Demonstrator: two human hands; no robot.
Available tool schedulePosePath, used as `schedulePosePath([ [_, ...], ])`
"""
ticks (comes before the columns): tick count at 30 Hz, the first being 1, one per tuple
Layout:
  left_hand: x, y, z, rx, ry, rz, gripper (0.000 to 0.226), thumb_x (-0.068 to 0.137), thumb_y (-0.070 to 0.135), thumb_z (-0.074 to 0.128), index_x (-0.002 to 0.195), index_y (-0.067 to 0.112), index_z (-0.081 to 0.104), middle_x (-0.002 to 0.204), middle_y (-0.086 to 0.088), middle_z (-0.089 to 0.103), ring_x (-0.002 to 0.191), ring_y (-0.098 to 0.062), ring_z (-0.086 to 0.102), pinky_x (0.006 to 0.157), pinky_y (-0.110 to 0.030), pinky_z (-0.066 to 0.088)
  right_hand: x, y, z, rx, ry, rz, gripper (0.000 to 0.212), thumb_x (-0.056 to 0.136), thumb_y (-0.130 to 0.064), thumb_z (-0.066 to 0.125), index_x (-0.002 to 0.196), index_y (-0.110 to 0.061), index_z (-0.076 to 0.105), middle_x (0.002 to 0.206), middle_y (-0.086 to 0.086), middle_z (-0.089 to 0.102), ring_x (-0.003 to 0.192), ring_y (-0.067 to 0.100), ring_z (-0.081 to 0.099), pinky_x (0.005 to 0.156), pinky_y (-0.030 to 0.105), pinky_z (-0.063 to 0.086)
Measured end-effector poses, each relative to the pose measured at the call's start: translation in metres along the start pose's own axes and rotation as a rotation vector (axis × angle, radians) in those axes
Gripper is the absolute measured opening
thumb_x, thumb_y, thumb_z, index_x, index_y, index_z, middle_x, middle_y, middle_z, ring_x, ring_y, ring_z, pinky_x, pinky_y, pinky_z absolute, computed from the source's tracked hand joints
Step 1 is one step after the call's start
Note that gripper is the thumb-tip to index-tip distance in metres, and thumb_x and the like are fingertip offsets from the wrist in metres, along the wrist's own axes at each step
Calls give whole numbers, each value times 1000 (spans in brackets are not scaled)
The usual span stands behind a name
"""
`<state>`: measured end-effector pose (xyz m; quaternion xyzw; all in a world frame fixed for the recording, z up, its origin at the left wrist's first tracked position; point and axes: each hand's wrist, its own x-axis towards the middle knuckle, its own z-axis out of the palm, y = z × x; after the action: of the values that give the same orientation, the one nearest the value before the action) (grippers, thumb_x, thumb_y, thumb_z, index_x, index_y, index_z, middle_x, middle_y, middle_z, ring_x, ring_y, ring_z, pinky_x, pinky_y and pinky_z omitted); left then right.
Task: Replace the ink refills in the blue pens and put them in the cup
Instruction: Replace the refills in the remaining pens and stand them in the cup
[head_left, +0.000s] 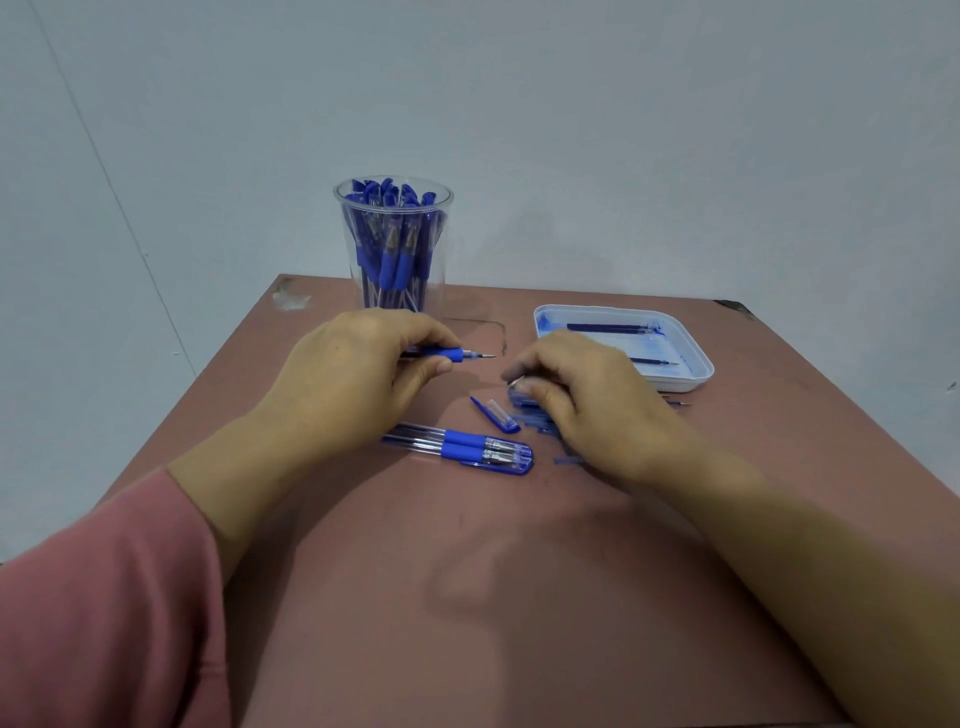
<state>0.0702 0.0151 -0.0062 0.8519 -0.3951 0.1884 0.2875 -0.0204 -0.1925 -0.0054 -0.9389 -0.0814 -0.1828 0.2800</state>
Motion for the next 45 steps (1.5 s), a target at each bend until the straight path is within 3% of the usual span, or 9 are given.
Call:
schedulePosePath([
  [2,1,-2,-1,-11,-5,-14,17,89,32,64,104,36,69,96,17,68,87,-6,60,74,-31,51,1,0,5,-121,-112,-148,15,92,-10,58,99,-19,68,91,-16,57,88,1,50,83,13,39],
  [5,1,-3,0,-19,-10,-19,16,88,33,64,104,36,69,96,17,68,88,-6,61,75,-32,52,5,2,13,-260,-143,-300,15,89,-16,56,96,-20,69,91,-7,64,86,18,53,80,40,47],
  [9,1,-4,1,-44,-26,-11,16,88,33,65,103,35,69,95,17,69,88,-5,62,77,-36,54,7,5,17,-281,-167,-316,19,89,-22,53,98,-25,70,91,-9,64,86,19,52,75,48,47],
  [12,1,-4,2,-65,-33,-7,16,88,33,65,103,35,69,95,17,68,87,-5,62,77,-37,54,8,6,15,-260,-179,-283,24,90,-26,52,107,-27,69,95,-10,64,90,17,52,80,45,46],
  [16,1,-3,2,-90,-44,-9,17,88,34,64,104,35,70,94,19,68,87,-3,62,77,-35,54,4,8,-4,-94,-43,-188,22,91,-20,61,109,-27,68,92,-18,60,91,7,50,84,18,39],
  [20,0,0,3,-156,-49,2,19,88,34,65,106,34,70,95,19,69,88,0,63,78,-28,54,-1,10,-13,10,116,-114,26,84,-27,73,106,-37,64,92,-20,60,93,2,55,81,9,38],
  [32,-3,10,5,-136,-14,59,20,88,31,68,108,31,70,94,24,65,87,0,62,77,-24,52,-8,14,-21,115,87,-2,14,85,-25,71,84,-38,64,83,-20,68,84,-3,63,75,8,44],
  [38,-3,12,8,-98,-27,76,22,87,29,68,109,31,70,98,17,69,88,-3,62,78,-28,52,-9,10,-18,90,52,-73,31,85,-28,72,113,-39,66,98,-24,65,98,-2,60,85,11,45],
  [45,-4,10,10,-99,-35,59,22,88,31,68,109,34,69,101,19,69,90,-2,62,79,-33,54,-11,20,-21,19,98,-92,20,86,-18,66,98,-33,70,93,-21,66,94,3,60,83,22,46],
])
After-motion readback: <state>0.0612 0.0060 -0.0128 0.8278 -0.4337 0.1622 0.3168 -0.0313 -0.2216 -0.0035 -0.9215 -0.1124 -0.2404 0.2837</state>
